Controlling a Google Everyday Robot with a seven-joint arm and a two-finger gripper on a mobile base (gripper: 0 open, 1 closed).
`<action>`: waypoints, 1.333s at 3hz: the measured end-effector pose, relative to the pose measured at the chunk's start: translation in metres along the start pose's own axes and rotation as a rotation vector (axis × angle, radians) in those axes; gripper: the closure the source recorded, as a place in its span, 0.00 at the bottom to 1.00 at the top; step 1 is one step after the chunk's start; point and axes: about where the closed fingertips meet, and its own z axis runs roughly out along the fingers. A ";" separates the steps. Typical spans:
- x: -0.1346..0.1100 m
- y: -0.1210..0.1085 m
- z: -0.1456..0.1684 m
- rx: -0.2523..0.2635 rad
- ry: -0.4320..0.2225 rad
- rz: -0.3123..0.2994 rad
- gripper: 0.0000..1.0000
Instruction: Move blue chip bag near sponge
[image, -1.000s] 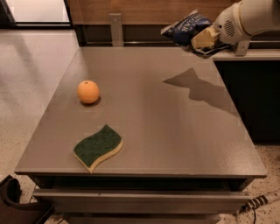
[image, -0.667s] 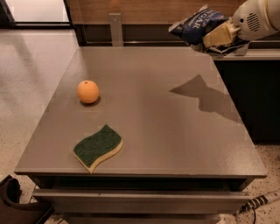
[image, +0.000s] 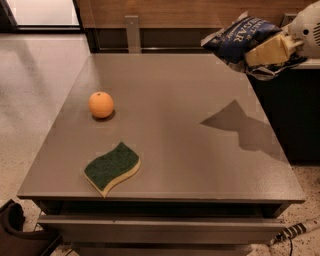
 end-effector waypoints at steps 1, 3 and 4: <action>0.021 0.052 0.010 -0.079 0.025 -0.054 1.00; 0.026 0.123 0.047 -0.204 0.106 -0.236 1.00; 0.026 0.123 0.047 -0.204 0.106 -0.236 1.00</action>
Offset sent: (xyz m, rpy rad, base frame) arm -0.0765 0.0823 -0.0576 -0.0667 0.0537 0.2709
